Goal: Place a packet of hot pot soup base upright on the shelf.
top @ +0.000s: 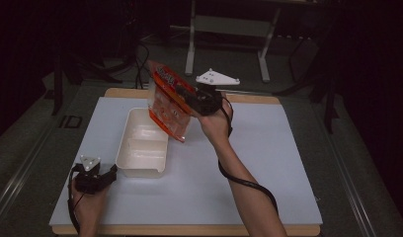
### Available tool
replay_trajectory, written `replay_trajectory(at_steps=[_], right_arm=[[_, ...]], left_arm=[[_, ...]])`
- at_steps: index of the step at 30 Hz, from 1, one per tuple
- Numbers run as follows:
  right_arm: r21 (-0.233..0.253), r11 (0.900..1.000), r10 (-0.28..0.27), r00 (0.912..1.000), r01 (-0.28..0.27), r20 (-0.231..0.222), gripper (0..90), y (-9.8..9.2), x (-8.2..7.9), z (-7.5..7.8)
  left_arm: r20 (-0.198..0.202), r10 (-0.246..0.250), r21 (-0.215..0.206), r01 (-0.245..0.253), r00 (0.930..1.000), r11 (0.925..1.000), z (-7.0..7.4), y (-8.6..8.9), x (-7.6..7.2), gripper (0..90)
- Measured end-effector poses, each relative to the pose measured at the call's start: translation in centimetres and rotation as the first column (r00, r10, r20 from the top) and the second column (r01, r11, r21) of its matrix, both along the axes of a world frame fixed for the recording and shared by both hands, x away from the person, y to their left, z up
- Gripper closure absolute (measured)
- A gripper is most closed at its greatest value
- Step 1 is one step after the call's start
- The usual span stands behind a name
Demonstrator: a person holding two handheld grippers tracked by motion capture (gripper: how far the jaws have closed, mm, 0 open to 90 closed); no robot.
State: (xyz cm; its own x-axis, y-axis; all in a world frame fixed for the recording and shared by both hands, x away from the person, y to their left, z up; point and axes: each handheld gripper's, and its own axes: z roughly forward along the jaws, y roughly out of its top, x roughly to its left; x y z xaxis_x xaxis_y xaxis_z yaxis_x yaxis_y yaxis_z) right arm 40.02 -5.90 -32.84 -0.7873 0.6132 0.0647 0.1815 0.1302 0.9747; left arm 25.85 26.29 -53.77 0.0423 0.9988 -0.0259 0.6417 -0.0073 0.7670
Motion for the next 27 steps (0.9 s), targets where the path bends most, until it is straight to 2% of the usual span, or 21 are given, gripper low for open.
replay_trajectory(at_steps=[11,14,19,27], right_arm=[[0.018,1.0,0.002,1.0,-0.002,0.001,90.0,1.3,0.2,0.1],[0.041,0.999,-0.001,1.0,0.001,0.004,90.0,1.5,0.2,0.1],[0.043,0.999,-0.004,1.0,0.004,0.003,90.0,1.9,0.4,0.1],[0.074,0.997,-0.002,0.9999,0.003,-0.011,90.0,3.0,0.6,-0.2]], left_arm=[[0.002,0.0,-0.004,0.0,1.0,1.0,0.0,0.1,-0.1,39.7],[0.0,0.001,-0.004,-0.001,1.0,1.0,0.0,0.1,0.0,39.7],[0.001,0.001,-0.006,-0.001,1.0,1.0,0.0,0.1,-0.1,39.7],[0.004,0.003,-0.012,-0.003,1.0,0.9999,0.1,0.1,-0.1,39.7]])
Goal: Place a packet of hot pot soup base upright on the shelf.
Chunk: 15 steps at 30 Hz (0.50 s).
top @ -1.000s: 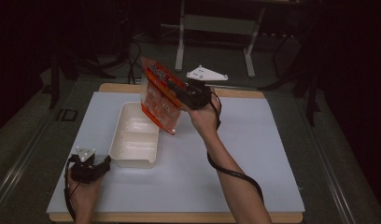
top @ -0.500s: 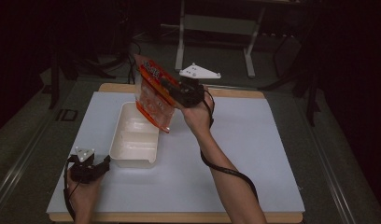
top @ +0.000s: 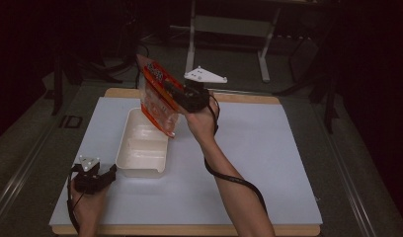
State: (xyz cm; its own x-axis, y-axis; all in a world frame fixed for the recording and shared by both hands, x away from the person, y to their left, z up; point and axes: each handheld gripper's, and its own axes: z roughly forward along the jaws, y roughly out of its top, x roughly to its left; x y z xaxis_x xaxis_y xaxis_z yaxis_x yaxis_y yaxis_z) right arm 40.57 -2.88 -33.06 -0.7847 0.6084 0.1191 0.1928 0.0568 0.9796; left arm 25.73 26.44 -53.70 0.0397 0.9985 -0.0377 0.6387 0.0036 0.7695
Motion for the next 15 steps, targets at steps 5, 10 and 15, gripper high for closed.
replay_trajectory(at_steps=[5,10,15], right_arm=[[0.014,1.0,0.008,0.9999,-0.008,-0.01,90.0,0.5,-0.1,-0.2],[0.035,0.999,0.017,0.9996,-0.016,-0.021,90.0,1.1,-0.3,-0.4],[0.044,0.999,0.019,0.9995,-0.018,-0.024,90.0,1.4,-0.5,-0.7]], left_arm=[[0.002,0.002,-0.003,-0.002,1.0,1.0,0.0,0.0,0.0,39.7],[0.003,0.001,-0.004,-0.001,1.0,1.0,0.0,0.0,0.0,39.7],[0.003,0.0,-0.005,0.0,1.0,1.0,0.0,0.0,0.0,39.7]])
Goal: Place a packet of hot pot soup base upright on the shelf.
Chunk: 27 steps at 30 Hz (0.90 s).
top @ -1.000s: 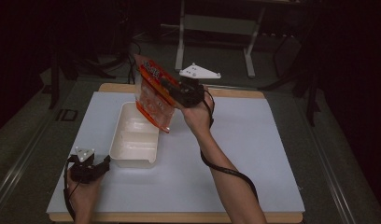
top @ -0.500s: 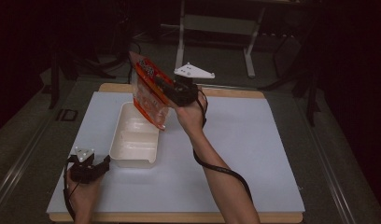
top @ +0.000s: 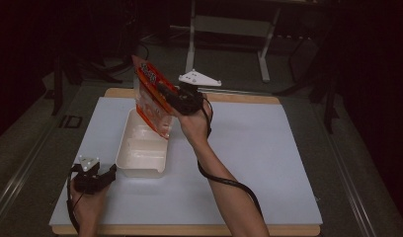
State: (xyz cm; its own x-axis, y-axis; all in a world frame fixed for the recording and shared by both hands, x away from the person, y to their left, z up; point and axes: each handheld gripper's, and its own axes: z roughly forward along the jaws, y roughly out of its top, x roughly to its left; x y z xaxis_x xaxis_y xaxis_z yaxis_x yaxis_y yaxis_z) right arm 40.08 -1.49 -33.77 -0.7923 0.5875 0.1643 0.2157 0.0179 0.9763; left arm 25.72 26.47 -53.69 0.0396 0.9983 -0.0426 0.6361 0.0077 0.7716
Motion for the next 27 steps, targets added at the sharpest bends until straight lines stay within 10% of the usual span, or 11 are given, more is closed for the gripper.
replay_trajectory(at_steps=[27], right_arm=[[-0.015,1.0,-0.019,0.9988,0.018,-0.046,90.0,0.2,0.2,-3.6]], left_arm=[[-0.007,-0.004,0.008,0.004,1.0,1.0,0.0,0.0,0.0,39.7]])
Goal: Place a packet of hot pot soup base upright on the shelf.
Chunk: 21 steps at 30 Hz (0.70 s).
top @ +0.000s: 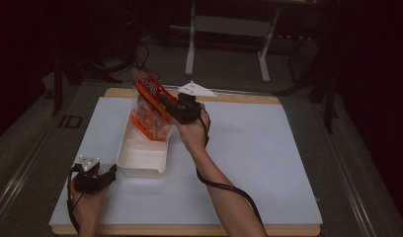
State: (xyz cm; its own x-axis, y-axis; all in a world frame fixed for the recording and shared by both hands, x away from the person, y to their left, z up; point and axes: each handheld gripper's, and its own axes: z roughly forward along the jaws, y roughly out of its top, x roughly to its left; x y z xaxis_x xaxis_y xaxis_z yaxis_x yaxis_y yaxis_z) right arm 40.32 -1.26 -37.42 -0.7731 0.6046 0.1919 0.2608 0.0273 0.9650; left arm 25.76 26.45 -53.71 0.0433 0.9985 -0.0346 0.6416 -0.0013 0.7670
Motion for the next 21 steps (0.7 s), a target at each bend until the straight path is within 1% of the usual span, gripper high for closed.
replay_trajectory(at_steps=[2,4,7,11,17,21], right_arm=[[-0.002,1.0,0.0,1.0,0.0,-0.002,90.0,0.0,0.1,0.0],[-0.018,1.0,-0.004,0.9999,0.003,-0.014,90.0,0.2,0.2,-0.3],[-0.027,1.0,-0.007,0.9995,0.007,-0.029,90.0,0.4,0.4,-0.5],[-0.056,0.998,-0.006,0.9998,0.005,-0.02,90.0,0.8,0.4,-0.3],[-0.082,0.997,0.001,0.9994,-0.004,-0.034,90.0,1.6,0.6,-0.3],[-0.099,0.995,-0.005,0.9991,0.001,-0.042,90.0,2.1,0.8,-0.2]], left_arm=[[0.004,0.0,0.001,0.0,1.0,1.0,0.0,0.0,0.0,39.6],[0.002,0.001,0.0,-0.001,1.0,1.0,0.0,0.0,0.0,39.7],[0.001,-0.001,0.002,0.001,1.0,1.0,0.0,0.0,0.0,39.7],[0.0,0.0,0.004,0.0,1.0,1.0,0.0,-0.1,0.0,39.7],[0.002,0.003,0.001,-0.003,1.0,1.0,0.0,-0.1,-0.1,39.6],[0.003,0.004,-0.001,-0.004,1.0,1.0,0.0,0.0,-0.1,39.6]])
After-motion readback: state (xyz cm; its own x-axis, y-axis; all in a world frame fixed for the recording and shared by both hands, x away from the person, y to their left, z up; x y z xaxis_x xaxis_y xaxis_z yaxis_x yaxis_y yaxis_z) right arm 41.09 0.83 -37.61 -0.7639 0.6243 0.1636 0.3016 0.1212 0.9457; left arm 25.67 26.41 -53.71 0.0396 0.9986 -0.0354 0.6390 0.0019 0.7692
